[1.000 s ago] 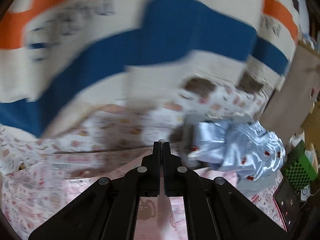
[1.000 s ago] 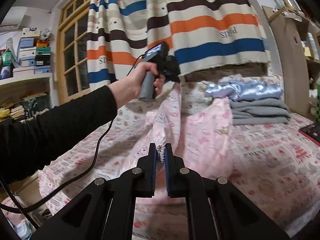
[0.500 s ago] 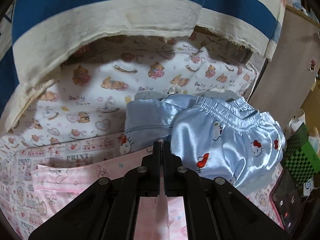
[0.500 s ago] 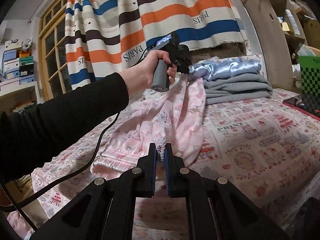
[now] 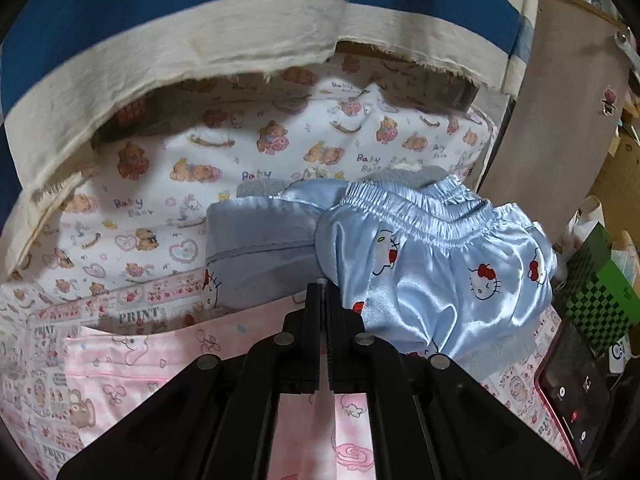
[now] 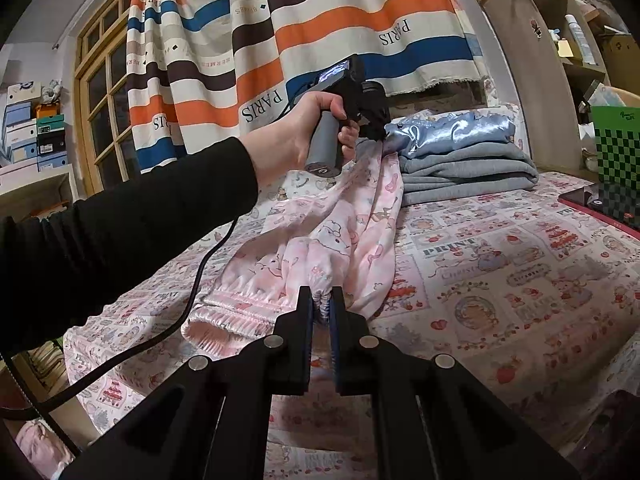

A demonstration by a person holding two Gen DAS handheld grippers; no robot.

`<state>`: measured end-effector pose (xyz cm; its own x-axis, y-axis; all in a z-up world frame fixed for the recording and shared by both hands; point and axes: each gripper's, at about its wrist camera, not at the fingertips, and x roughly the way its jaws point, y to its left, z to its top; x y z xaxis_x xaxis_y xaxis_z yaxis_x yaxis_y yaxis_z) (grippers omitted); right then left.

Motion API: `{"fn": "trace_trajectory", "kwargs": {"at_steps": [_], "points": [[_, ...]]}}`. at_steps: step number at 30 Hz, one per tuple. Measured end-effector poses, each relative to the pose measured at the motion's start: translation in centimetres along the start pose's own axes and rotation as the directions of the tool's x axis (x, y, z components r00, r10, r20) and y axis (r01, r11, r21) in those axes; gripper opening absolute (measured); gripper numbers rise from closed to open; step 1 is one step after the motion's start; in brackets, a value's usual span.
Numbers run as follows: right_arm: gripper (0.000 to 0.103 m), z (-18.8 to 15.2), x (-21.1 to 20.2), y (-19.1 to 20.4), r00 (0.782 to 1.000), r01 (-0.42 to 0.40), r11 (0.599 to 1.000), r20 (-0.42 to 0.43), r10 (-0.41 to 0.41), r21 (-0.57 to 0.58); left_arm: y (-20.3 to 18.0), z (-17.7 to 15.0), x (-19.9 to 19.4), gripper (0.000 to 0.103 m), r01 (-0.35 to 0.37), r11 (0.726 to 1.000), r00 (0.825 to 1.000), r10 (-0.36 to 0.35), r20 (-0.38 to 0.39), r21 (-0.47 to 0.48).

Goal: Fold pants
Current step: 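Lift the pink pants with both grippers and carry them toward the blue satin stack, then lower the pants and open both grippers, releasing the fabric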

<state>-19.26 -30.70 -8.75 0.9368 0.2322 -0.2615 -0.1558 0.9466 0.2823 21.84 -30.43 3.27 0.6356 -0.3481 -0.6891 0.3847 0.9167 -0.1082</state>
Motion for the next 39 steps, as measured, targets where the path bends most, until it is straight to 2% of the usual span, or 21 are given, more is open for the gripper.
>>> {"fn": "trace_trajectory", "kwargs": {"at_steps": [3, 7, 11, 14, 15, 16, 17, 18, 19, 20, 23, 27, 30, 33, 35, 39], "points": [[0.007, -0.1, 0.0, 0.0, 1.000, 0.009, 1.000, -0.001, -0.009, 0.006, 0.0, 0.2, 0.7, 0.001, 0.007, 1.000, 1.000, -0.008, -0.015, -0.030], [0.007, -0.5, -0.1, 0.3, 1.000, 0.023, 1.000, -0.016, -0.023, -0.019, -0.4, 0.7, 1.4, 0.001, -0.013, 1.000, 1.000, 0.013, -0.005, -0.013], [0.007, -1.0, 0.0, 0.4, 0.999, 0.047, 0.999, -0.024, -0.047, -0.017, -0.1, 0.7, 2.3, 0.002, -0.004, 0.999, 1.000, 0.004, -0.013, -0.034], [0.007, -1.3, 0.3, 0.2, 0.997, 0.061, 0.998, -0.041, -0.062, -0.006, -0.2, 0.6, 2.5, 0.002, -0.009, 1.000, 1.000, 0.009, 0.003, -0.003], [0.007, -1.3, 0.3, 0.1, 0.997, 0.063, 0.998, -0.041, -0.063, -0.006, -0.2, 0.6, 2.4, 0.005, -0.009, 1.000, 1.000, 0.009, 0.014, 0.003], [0.015, -1.3, 0.3, 0.1, 0.997, 0.066, 0.998, -0.042, -0.066, -0.007, -0.1, 0.6, 2.2, 0.008, -0.005, 1.000, 1.000, 0.005, 0.023, 0.005], [0.021, -1.2, 0.2, 0.0, 0.996, 0.073, 0.997, -0.043, -0.073, -0.007, 0.0, 0.6, 1.9, 0.019, 0.008, 1.000, 0.999, -0.009, 0.030, 0.006], [0.045, -1.1, 0.1, -0.1, 0.995, 0.094, 0.996, -0.036, -0.094, -0.005, 0.1, 0.6, 1.4, 0.039, 0.018, 1.000, 0.999, -0.018, 0.043, 0.002], [0.072, -0.9, -0.1, -0.2, 0.994, 0.110, 0.994, -0.026, -0.110, -0.001, 0.3, 0.5, 0.7, 0.048, 0.020, 1.000, 0.998, -0.020, 0.063, 0.002], [0.076, -0.7, -0.5, -0.5, 0.992, 0.127, 0.992, 0.003, -0.127, 0.009, 0.5, 0.4, -0.1, 0.058, 0.017, 1.000, 0.996, -0.017, 0.091, 0.008], [0.076, 0.3, -1.1, -0.9, 0.989, 0.141, 0.990, 0.035, -0.141, 0.004, 1.0, -0.4, -3.2, 0.067, 0.020, 0.998, 0.986, -0.028, 0.162, 0.051], [0.076, 2.4, -0.6, -1.5, 0.987, 0.143, 0.989, 0.078, -0.140, -0.041, 3.4, -2.5, -8.0, 0.073, 0.008, 0.999, 0.970, -0.019, 0.243, 0.046], [0.086, 4.9, 0.7, -2.6, 0.986, 0.149, 0.985, 0.087, -0.141, -0.091, 5.8, -4.4, -10.8, 0.076, -0.072, 0.996, 0.953, 0.055, 0.297, 0.046], [0.086, 7.8, 2.2, -4.0, 0.977, 0.192, 0.975, 0.120, -0.179, -0.109, 8.8, -6.1, -11.8, 0.081, -0.156, 0.987, 0.939, 0.138, 0.315, 0.034], [0.086, 10.3, 4.3, -5.1, 0.987, 0.153, 0.981, 0.063, -0.147, -0.120, 11.0, -6.9, -11.3, 0.081, -0.175, 0.985, 0.941, 0.168, 0.292, -0.003], [0.086, 14.6, 8.7, -7.3, 0.997, 0.055, 0.997, -0.047, -0.058, -0.058, 15.4, -8.0, -9.8, 0.081, -0.176, 0.978, 0.950, 0.199, 0.241, -0.113]]}}
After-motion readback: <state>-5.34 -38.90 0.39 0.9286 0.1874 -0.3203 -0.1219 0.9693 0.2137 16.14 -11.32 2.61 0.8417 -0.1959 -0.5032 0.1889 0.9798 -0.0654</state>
